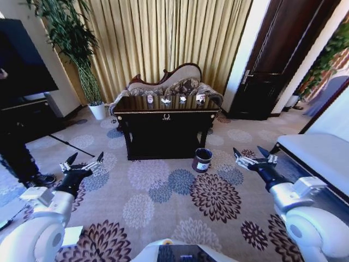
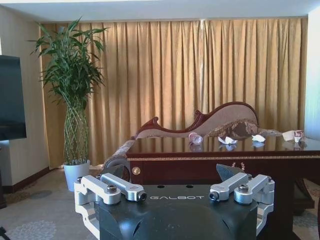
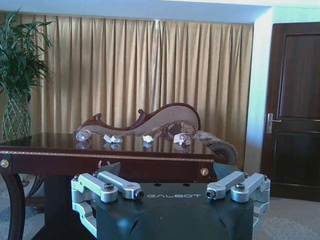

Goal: Move to the front of the table and place the trash on the table into the trash bin.

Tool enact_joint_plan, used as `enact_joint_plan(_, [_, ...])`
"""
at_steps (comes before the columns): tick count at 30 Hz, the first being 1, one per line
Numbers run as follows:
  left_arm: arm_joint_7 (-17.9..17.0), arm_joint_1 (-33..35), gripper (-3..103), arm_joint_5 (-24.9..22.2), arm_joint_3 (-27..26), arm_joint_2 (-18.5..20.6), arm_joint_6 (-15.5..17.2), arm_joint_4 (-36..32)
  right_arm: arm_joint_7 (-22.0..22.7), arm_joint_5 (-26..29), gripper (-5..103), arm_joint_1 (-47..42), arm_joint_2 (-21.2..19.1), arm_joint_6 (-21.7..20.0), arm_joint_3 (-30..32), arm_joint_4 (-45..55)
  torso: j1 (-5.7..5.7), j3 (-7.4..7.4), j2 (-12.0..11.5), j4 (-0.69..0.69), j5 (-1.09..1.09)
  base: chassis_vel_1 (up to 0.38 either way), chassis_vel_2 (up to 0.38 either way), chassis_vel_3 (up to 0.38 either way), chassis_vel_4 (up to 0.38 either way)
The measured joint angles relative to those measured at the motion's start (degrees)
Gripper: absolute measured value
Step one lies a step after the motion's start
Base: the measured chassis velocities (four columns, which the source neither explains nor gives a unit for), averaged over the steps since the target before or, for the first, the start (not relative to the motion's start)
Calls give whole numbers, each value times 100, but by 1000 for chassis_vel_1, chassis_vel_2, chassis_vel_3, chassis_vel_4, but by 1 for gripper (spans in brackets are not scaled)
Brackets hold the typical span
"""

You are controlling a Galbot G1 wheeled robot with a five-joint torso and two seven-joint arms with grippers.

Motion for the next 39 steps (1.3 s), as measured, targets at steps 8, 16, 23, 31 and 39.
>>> enact_joint_plan(8, [11, 18, 100, 4, -4, -10, -48, 0, 2, 16, 100, -5, -1, 4, -15, 0, 0, 0, 0, 0, 1, -125, 139, 129, -145])
enact_joint_plan(16, [20, 29, 100, 4, -6, -27, -66, 0, 2, 16, 100, -9, -1, 4, -52, 0, -3, -1, 1, -1, 0, -139, 99, 126, -108])
enact_joint_plan(23, [44, 26, 100, 5, -6, -33, -76, 1, 0, 15, 100, -9, -21, 7, -52, 0, -1, 0, 0, 0, 1, -164, 150, 168, -133])
enact_joint_plan(31, [54, 27, 100, 10, -7, -38, -87, 0, -9, 10, 100, -2, -22, 11, -83, 0, -2, 0, 1, 0, 0, -152, 171, 161, -177])
enact_joint_plan(39, [73, 14, 100, 14, 10, -49, -95, 0, -21, -1, 100, 5, -25, 12, -126, 0, -2, -1, 1, 0, 1, -161, 172, 173, -161])
